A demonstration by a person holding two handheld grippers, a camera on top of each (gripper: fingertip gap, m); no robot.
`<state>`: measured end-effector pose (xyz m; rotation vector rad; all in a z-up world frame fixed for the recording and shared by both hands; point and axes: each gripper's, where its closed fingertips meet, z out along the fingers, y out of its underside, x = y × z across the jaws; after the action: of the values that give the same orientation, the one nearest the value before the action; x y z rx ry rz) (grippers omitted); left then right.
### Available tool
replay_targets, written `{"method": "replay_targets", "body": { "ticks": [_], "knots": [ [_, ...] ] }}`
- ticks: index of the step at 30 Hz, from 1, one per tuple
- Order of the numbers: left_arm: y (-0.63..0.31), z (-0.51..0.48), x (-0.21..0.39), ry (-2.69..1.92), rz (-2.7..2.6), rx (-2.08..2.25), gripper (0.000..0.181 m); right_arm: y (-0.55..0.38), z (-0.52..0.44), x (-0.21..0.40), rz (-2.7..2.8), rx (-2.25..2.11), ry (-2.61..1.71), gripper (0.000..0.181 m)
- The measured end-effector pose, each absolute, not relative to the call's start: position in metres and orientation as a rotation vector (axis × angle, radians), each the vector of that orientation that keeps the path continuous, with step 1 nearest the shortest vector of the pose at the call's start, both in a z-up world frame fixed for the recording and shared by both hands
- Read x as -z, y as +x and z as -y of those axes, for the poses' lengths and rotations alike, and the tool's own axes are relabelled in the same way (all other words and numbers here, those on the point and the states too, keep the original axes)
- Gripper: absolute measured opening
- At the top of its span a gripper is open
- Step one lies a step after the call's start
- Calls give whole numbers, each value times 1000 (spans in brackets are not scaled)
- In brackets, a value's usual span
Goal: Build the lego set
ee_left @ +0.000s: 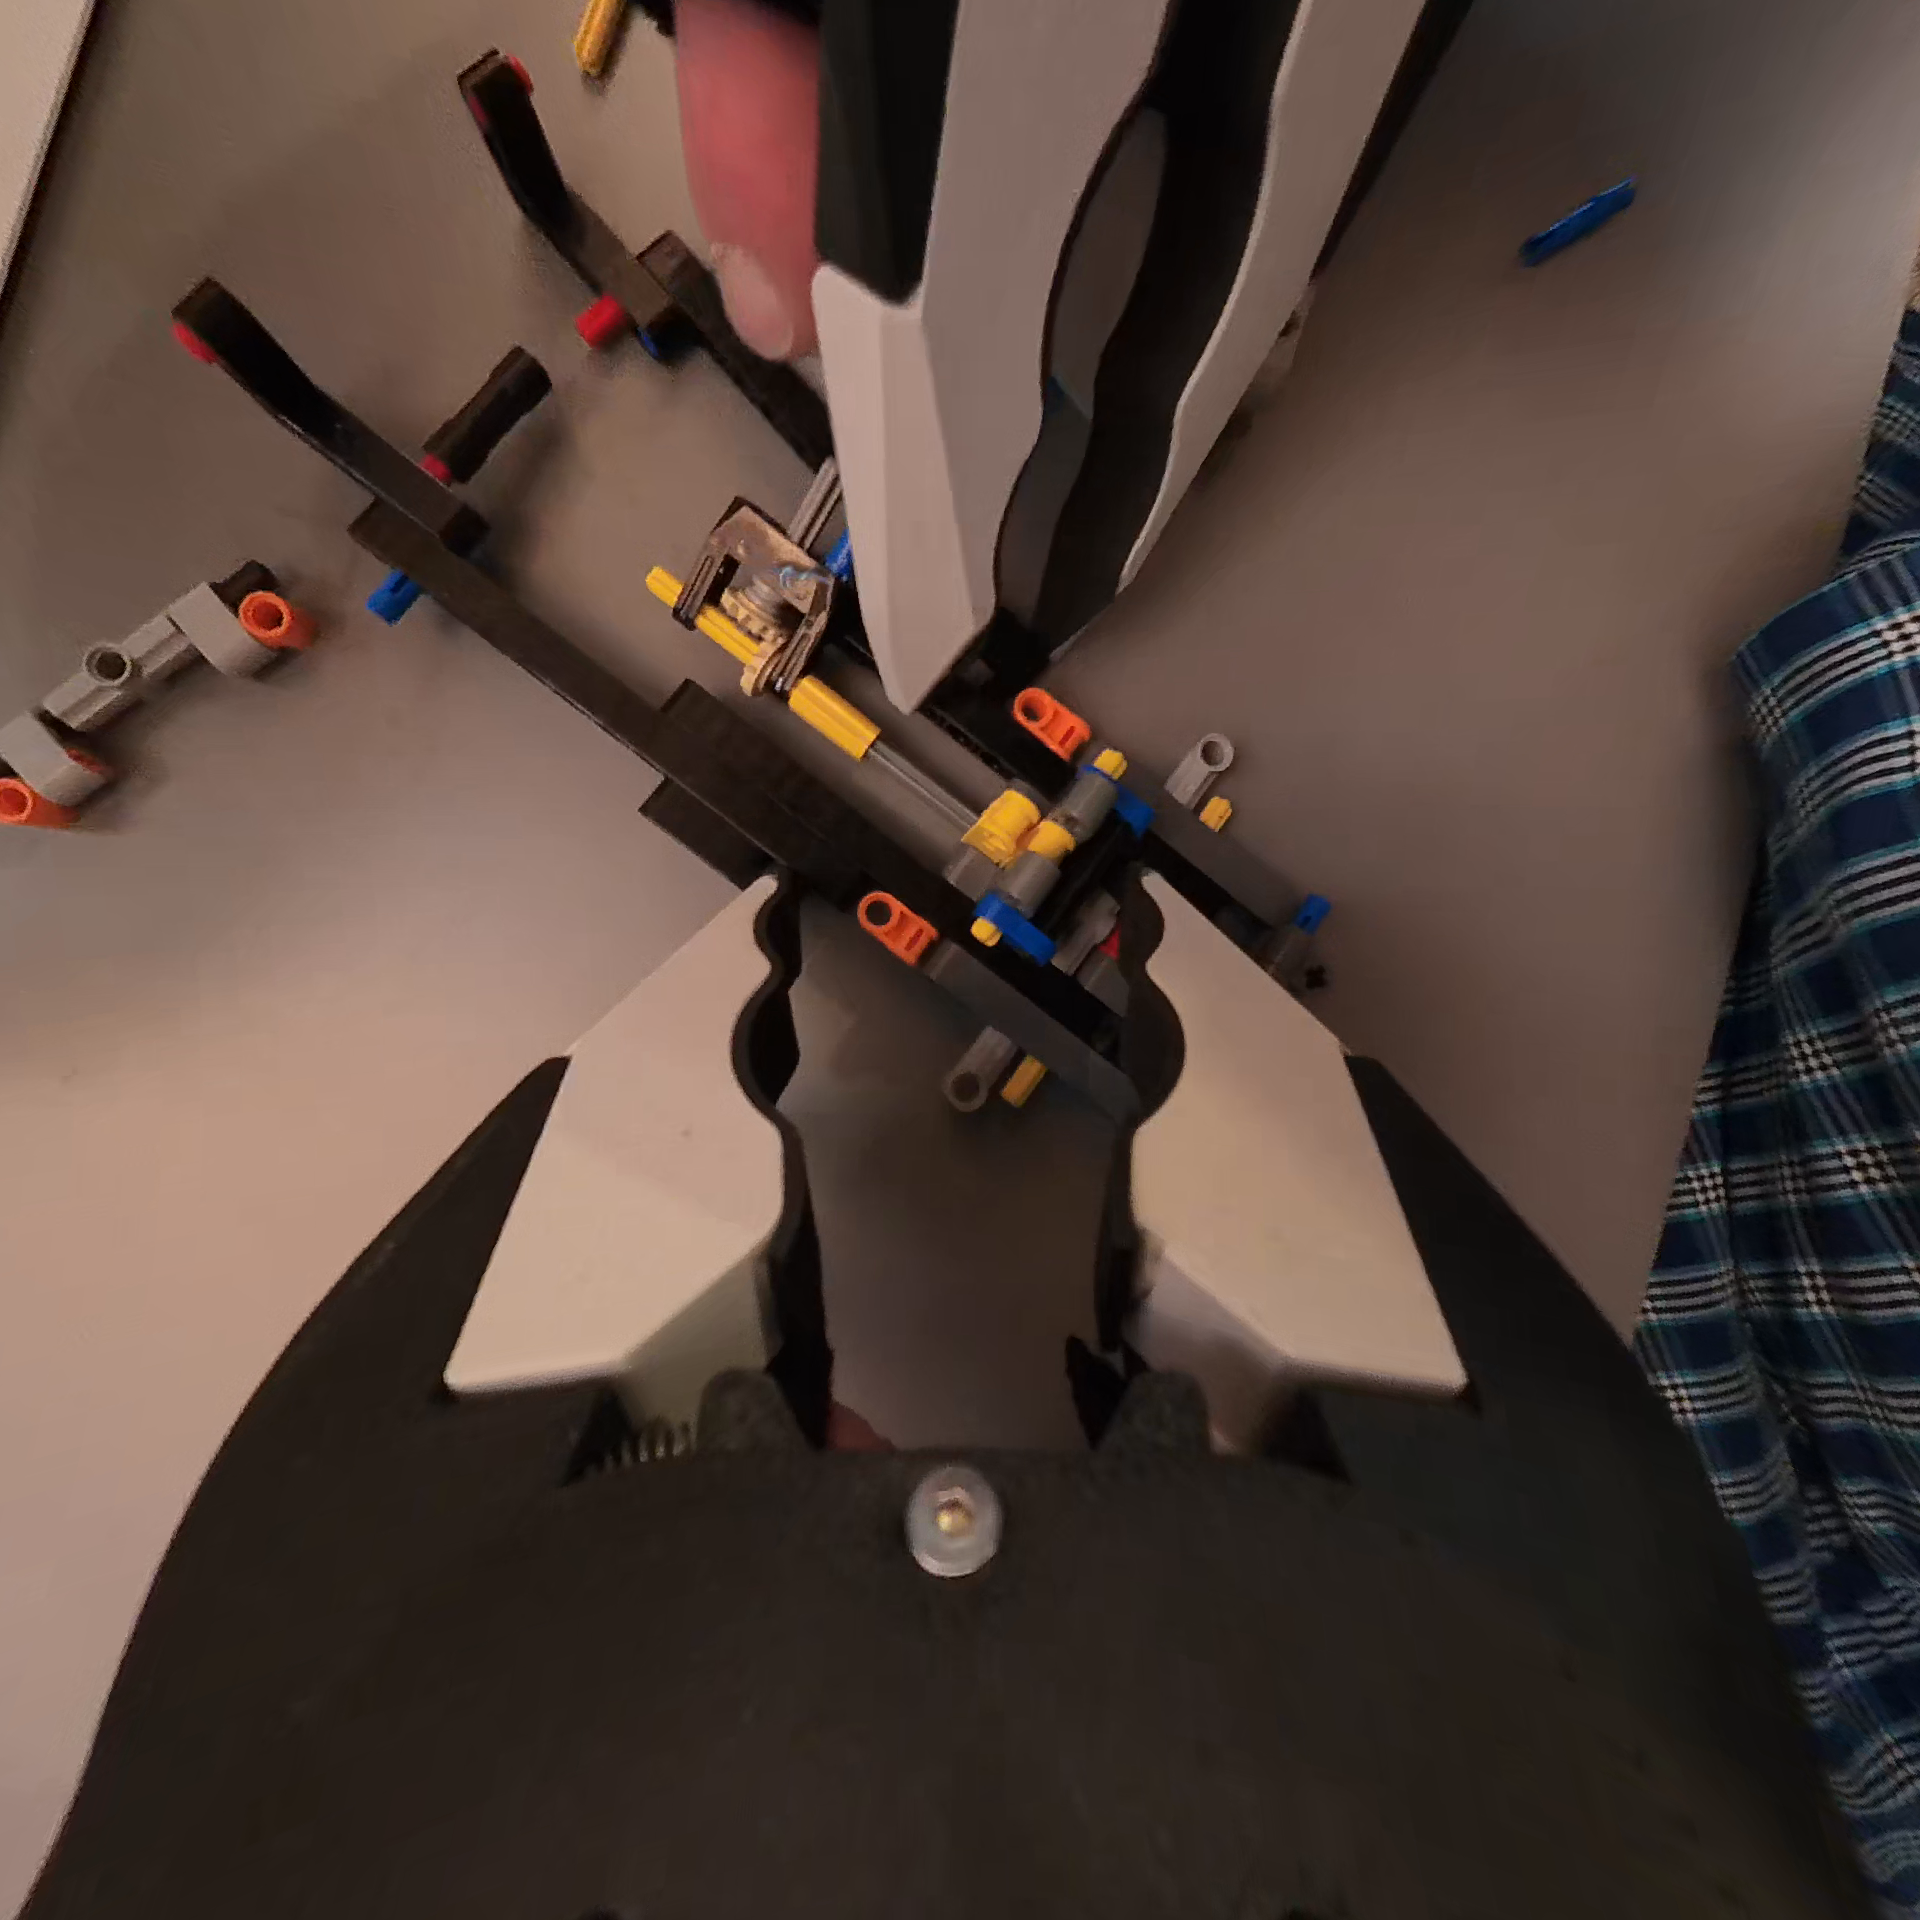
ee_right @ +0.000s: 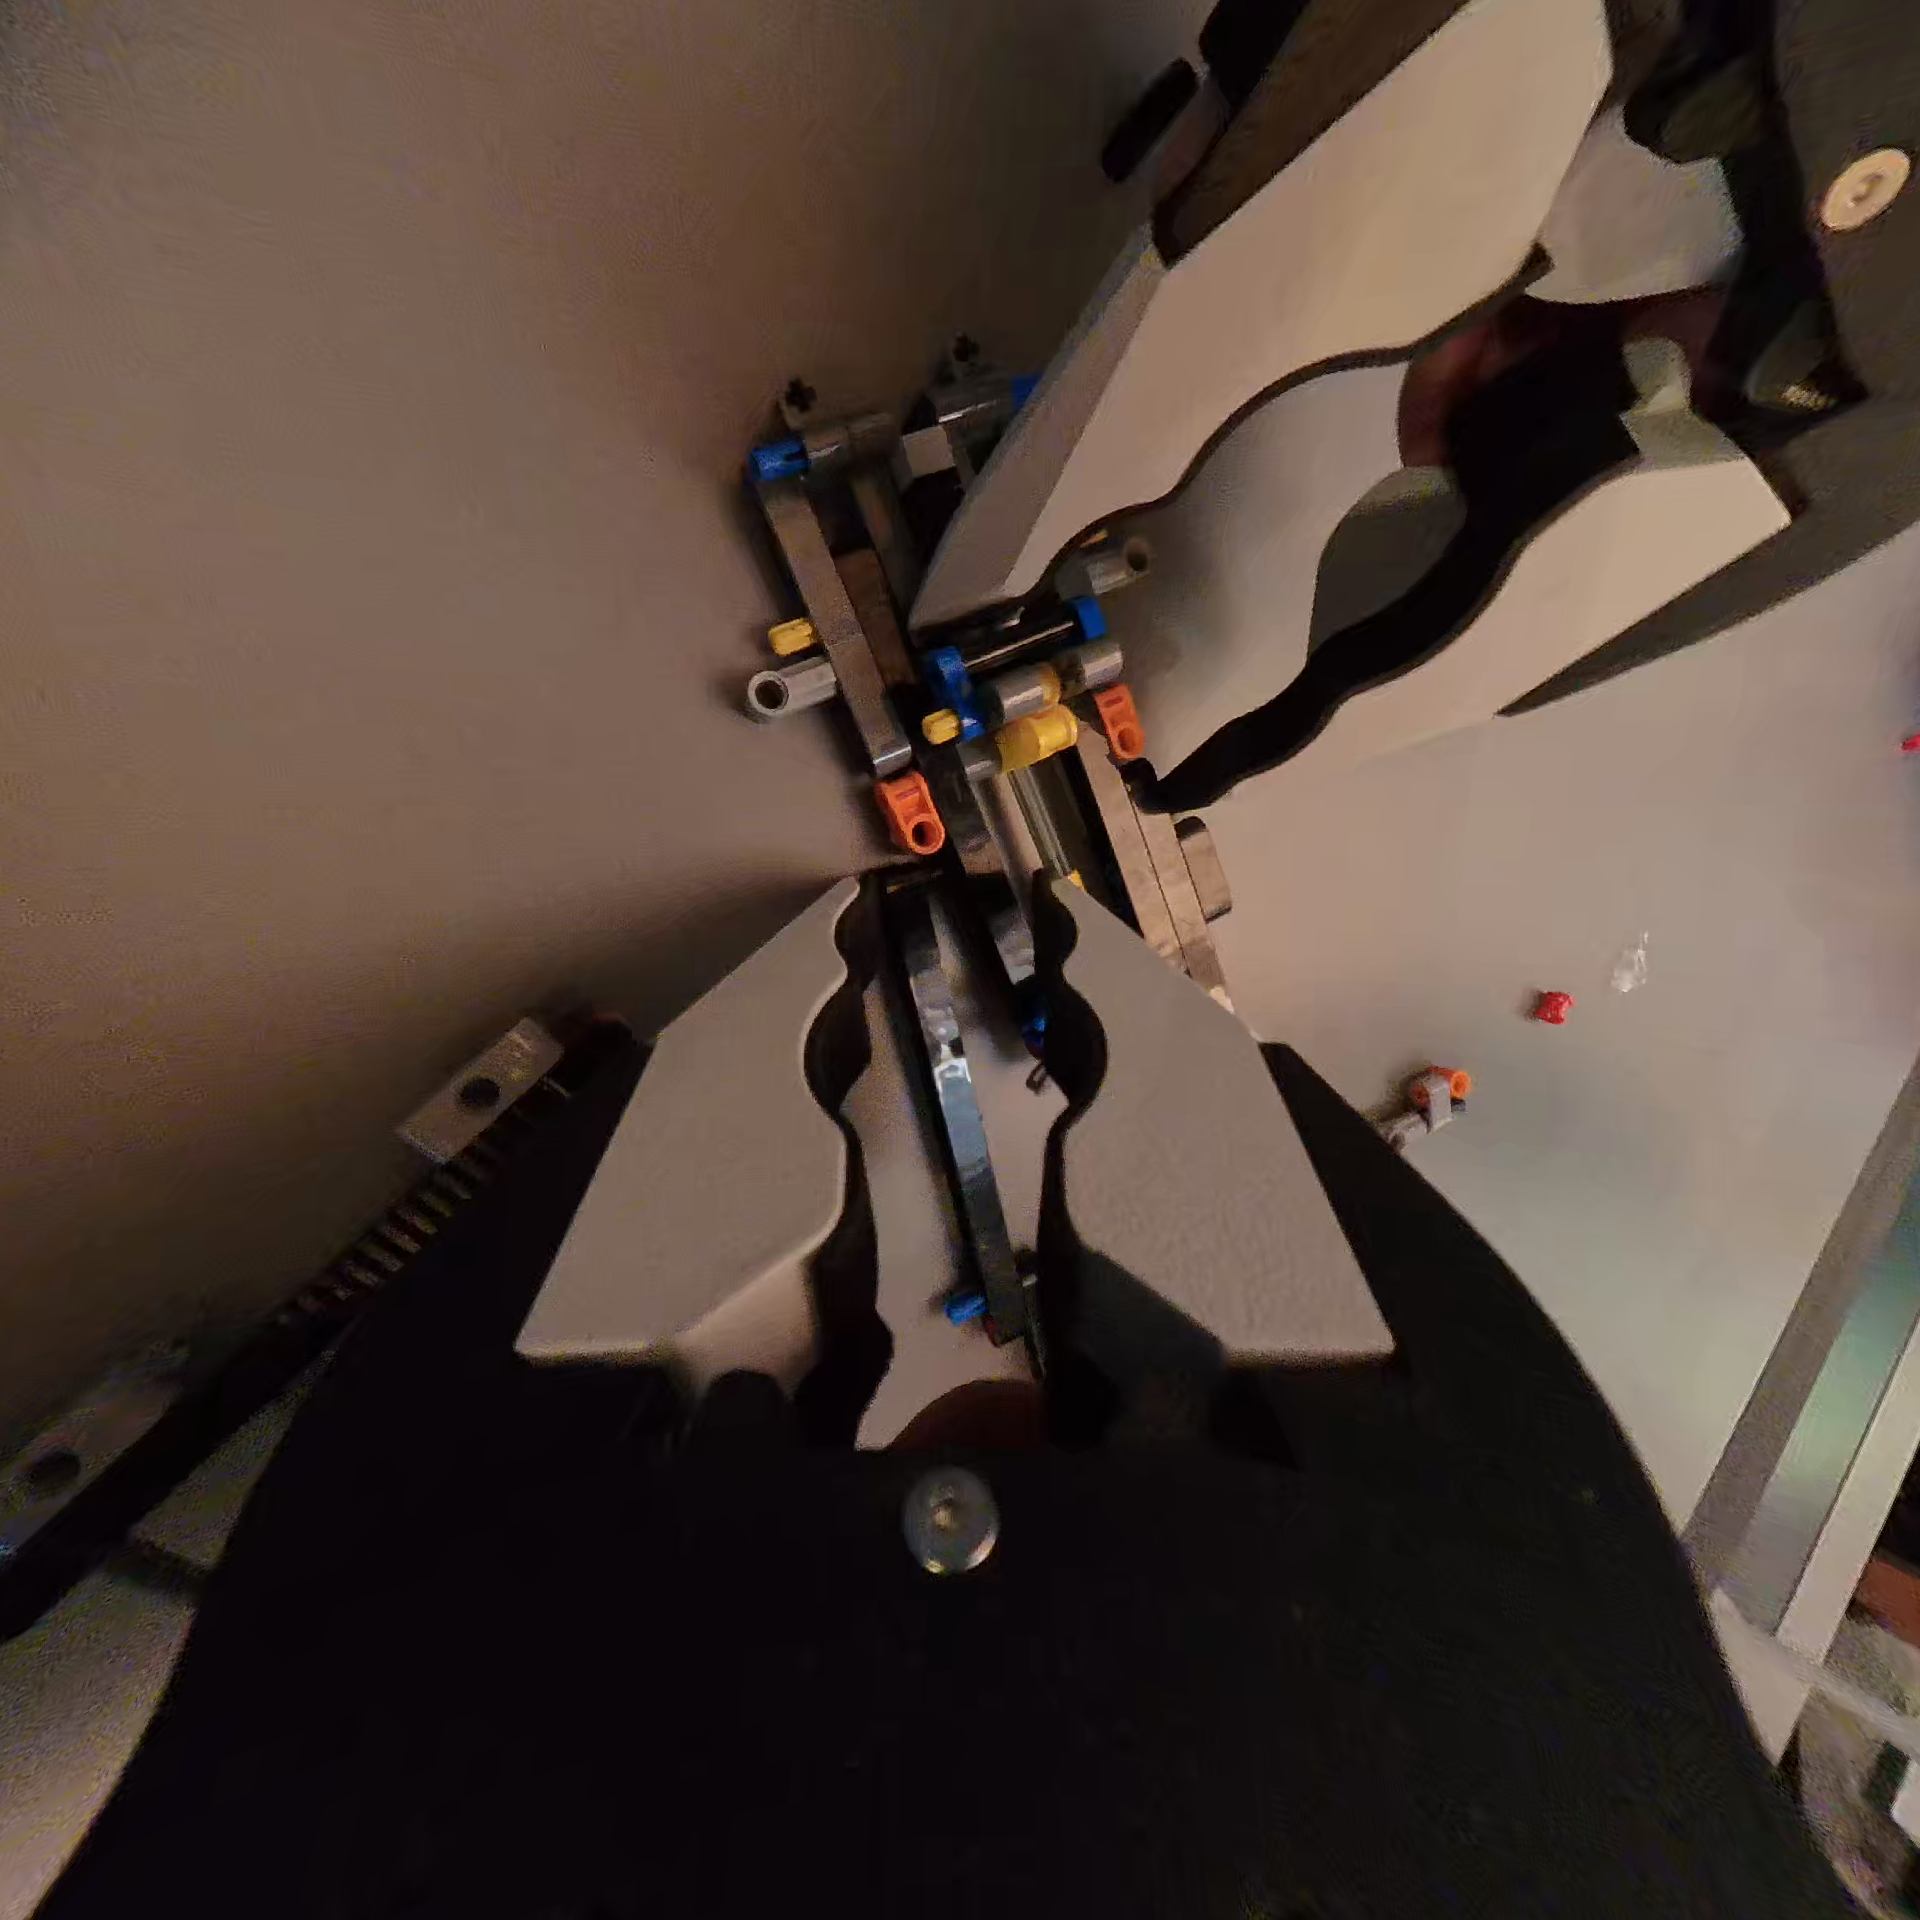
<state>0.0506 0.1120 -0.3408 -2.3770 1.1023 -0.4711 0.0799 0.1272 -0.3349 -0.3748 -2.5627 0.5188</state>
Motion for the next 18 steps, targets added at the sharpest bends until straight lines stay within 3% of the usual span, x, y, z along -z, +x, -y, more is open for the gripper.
{"method": "replay_targets", "body": {
  "ticks": [11,18],
  "knots": [
    [50,-113,341,-2375,-1158,482,60,79,-129,331,2568,-517,-381,34],
    [38,-117,335,-2395,-1177,424,60,81,-134,332,2544,-503,-397,20]
  ]
}}
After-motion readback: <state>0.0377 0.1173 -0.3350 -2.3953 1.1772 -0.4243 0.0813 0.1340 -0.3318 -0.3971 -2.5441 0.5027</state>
